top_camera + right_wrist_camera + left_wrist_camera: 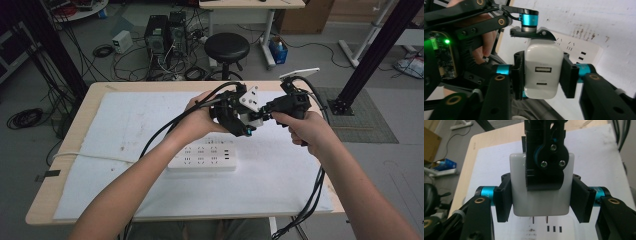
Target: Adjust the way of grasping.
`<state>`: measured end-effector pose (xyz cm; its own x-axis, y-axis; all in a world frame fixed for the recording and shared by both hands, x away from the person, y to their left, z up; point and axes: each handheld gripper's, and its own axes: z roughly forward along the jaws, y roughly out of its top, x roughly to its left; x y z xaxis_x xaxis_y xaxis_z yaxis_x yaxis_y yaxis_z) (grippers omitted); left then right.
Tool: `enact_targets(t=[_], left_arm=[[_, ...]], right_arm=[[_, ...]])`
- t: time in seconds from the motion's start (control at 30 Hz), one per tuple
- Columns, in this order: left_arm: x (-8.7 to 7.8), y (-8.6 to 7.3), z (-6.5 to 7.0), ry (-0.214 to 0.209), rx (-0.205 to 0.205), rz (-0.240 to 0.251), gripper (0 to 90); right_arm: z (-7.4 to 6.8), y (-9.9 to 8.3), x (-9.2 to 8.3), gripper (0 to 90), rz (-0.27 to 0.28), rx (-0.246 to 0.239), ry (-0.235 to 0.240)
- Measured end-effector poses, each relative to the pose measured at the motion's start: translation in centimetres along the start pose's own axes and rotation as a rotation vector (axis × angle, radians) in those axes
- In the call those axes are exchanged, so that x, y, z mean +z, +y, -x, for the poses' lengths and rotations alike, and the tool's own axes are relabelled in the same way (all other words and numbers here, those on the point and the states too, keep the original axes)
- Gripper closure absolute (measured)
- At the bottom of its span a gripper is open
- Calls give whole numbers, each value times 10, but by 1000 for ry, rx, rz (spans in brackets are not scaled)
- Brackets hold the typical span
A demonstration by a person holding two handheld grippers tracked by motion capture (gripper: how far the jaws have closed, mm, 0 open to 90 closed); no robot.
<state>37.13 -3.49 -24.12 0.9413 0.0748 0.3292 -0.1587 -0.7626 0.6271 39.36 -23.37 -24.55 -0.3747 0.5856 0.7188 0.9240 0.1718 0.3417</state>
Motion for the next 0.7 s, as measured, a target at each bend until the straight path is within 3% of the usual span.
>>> enact_targets(t=[0.07, 0.13, 0.23, 0.3, 0.33, 0.43, 0.53, 0.57, 0.6, 0.63, 0.67, 0.7], left_arm=[[-1, 0, 0, 23, -6, -15, 401], [-3, -3, -2, 51, -21, -50, 306], [-13, -14, -7, 61, -64, -133, 251], [-21, -27, -14, 47, -131, -220, 230], [-26, -35, -18, 48, -158, -267, 221], [-39, -64, -30, 34, -290, -425, 181], [-53, -97, -39, 15, -411, -577, 180], [-53, -97, -39, 15, -411, -577, 180], [-62, -119, -43, 9, -474, -641, 180], [-62, -119, -43, 9, -474, -641, 180], [-71, -137, -46, 15, -530, -678, 180], [-75, -145, -48, 14, -554, -690, 180]], right_arm=[[0, 1, 0, 619, 4, -3, 6], [-1, 2, 0, 620, 9, -30, -43], [-1, 4, -7, 620, 28, -81, -107], [-1, 7, -14, 620, 32, -127, -158], [-4, 8, -17, 620, 33, -166, -212], [-11, 11, -21, 619, -28, -286, -382], [-15, 14, -20, 619, -100, -374, -506], [-17, 14, -19, 619, -122, -394, -546], [-17, 15, -18, 619, -143, -410, -581], [-17, 15, -18, 619, -143, -410, -581], [-18, 17, -15, 619, -191, -449, -645], [-18, 17, -13, 619, -214, -458, -668]])
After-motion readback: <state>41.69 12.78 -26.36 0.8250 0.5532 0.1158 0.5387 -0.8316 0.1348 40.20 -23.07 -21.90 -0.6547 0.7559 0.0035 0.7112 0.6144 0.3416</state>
